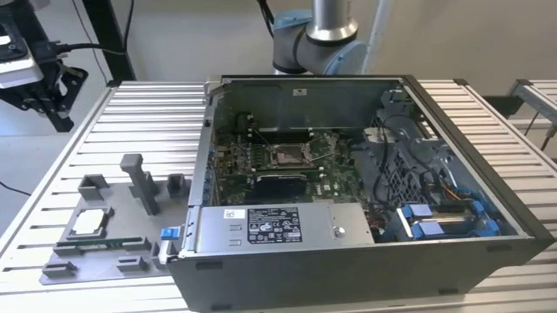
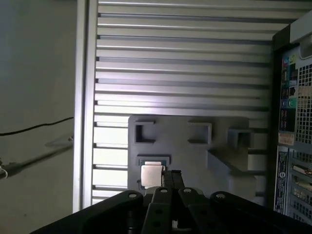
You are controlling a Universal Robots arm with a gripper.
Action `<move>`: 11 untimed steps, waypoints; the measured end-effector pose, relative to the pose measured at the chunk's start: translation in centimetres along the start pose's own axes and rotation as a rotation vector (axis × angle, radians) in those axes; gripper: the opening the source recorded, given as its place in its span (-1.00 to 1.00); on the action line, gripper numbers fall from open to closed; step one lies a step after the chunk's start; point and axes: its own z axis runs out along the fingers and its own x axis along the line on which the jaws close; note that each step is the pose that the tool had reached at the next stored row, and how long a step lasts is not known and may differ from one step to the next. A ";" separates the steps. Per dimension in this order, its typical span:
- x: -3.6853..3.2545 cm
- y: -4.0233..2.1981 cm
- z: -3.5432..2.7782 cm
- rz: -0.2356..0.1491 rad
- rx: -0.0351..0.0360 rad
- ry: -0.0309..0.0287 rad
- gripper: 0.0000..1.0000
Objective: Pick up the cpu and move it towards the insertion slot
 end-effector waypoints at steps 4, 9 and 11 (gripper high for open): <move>0.46 -0.92 0.15 0.000 0.0000 0.0000 -1.00; 0.97 -1.33 0.29 0.000 -0.0001 -0.0001 -1.00; 0.97 -1.33 0.29 0.000 -0.0001 -0.0001 -1.00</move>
